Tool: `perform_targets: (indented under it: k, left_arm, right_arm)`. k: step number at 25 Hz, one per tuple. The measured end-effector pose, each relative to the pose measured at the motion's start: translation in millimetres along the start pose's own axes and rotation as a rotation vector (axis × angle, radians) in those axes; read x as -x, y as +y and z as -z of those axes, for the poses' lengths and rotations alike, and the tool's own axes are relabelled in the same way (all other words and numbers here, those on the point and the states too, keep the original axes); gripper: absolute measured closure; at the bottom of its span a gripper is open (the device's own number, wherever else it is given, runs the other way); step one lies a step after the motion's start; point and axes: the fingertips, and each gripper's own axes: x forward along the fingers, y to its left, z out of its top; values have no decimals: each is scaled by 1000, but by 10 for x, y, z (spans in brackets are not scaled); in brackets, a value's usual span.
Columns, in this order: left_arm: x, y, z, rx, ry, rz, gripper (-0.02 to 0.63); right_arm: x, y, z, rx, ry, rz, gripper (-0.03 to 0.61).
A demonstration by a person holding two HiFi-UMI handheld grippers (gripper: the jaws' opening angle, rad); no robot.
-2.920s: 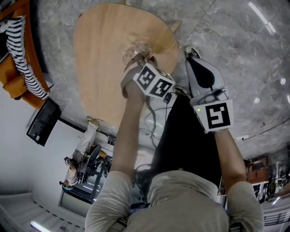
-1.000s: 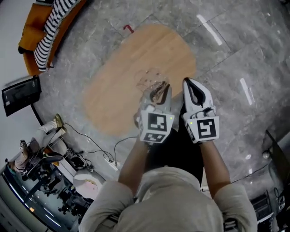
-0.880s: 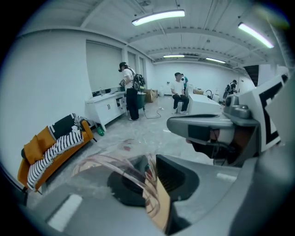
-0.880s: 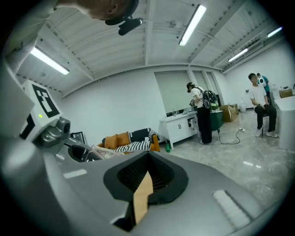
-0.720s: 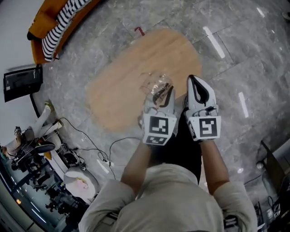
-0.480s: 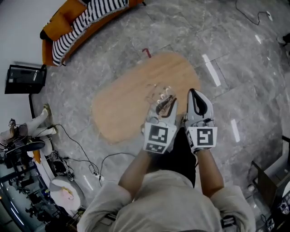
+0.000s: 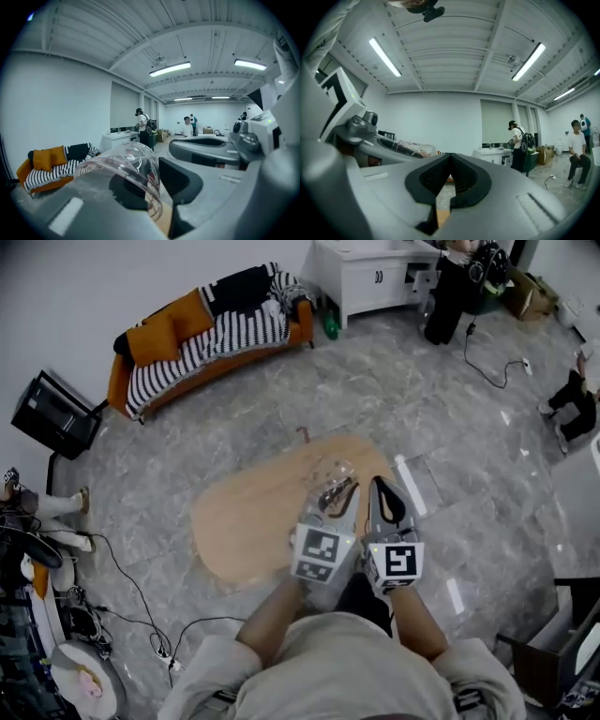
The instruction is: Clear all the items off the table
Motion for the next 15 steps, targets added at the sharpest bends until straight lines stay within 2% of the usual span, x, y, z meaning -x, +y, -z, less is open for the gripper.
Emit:
perform_targets:
  k: [4,9,15]
  left_arm:
    - [298,-9,-196,-14,-57,8,529]
    - [707,64,-231,55,-111,-31,529]
    - [961,58,-226,41,-138,-39,529]
  right_arm:
    - [132,224,-239,31,-33,-1,572]
    - [306,474,-507,61,-80,8,572]
    - [476,723,-550,81,-93,-5,572]
